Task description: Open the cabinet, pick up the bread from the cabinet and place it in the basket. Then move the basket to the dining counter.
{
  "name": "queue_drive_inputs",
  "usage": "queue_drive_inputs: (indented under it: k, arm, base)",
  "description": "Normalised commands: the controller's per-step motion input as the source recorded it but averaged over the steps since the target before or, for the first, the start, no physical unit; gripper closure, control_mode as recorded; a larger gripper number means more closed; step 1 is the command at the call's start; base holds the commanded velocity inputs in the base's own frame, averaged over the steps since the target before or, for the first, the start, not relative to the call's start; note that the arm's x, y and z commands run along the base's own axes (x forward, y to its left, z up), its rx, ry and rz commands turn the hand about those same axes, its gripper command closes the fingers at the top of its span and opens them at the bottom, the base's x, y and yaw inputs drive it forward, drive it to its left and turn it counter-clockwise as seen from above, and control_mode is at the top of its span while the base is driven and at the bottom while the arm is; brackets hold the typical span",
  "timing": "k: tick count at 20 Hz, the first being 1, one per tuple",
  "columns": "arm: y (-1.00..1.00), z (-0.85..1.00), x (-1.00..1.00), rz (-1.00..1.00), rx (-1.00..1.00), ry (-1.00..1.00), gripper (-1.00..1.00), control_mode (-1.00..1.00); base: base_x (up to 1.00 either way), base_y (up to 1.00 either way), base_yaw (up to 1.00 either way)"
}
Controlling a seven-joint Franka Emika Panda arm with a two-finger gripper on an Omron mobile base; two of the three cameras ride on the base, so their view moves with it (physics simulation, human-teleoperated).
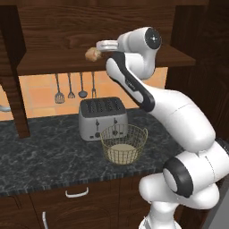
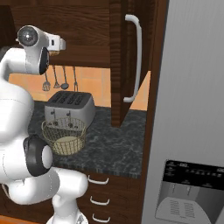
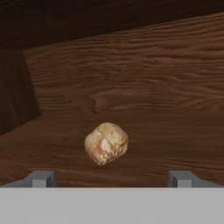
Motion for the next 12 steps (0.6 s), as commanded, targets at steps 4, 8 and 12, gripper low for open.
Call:
queue_drive_inputs:
  k: [4,8,12]
  arm:
    - [0.03,0.20,0.26,0.00,0.25,0.06,-1.00,-1.00]
    - [0.00,-0.02,0.11,0.00,0.06,0.04,-1.00,-1.00]
    - [0.09,-0.13,0.02,0.00,0.00,0.01,-1.00,-1.00]
  base:
    - [0.00,0.00,0.00]
    - [0.00,0.00,0.00]
    - [0.00,0.00,0.00]
